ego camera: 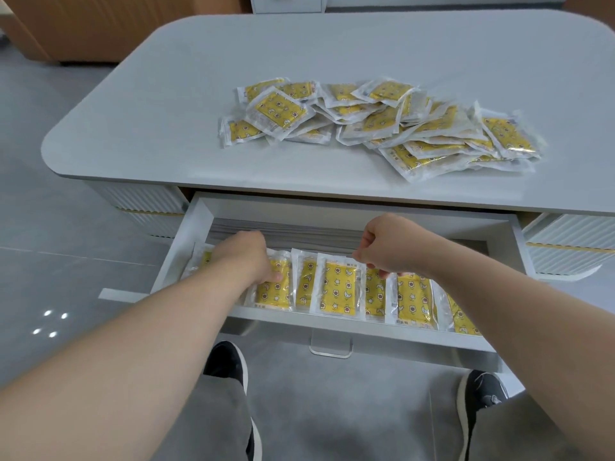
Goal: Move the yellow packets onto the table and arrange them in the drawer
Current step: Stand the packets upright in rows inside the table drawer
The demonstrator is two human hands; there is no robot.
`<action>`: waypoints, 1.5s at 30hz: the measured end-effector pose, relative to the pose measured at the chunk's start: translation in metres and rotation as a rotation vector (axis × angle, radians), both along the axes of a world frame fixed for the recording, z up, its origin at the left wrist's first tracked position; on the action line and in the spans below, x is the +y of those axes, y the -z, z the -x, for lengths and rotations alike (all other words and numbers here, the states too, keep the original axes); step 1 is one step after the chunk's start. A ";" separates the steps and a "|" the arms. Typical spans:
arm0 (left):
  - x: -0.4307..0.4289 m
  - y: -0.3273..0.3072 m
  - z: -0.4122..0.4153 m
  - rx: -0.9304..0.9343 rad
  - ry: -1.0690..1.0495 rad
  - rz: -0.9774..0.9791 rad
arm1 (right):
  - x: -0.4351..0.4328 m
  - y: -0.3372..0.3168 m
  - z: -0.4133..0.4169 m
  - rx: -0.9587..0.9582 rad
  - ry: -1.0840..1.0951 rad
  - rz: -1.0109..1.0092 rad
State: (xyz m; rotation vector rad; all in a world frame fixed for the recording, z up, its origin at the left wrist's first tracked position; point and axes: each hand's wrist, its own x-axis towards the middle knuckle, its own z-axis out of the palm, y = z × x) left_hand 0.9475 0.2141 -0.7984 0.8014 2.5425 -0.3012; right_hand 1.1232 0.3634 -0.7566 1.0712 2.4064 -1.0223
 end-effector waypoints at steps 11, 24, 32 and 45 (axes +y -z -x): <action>0.006 0.002 -0.009 -0.082 -0.031 -0.003 | -0.001 -0.002 0.000 0.016 -0.014 -0.023; 0.009 -0.007 -0.024 -0.024 0.025 -0.020 | -0.002 -0.005 -0.008 0.025 -0.013 -0.033; 0.047 -0.069 -0.040 0.038 0.087 -0.276 | 0.008 -0.014 -0.013 0.291 0.316 0.037; 0.073 -0.076 -0.015 0.310 0.146 -0.638 | 0.040 -0.042 -0.013 0.749 0.620 0.256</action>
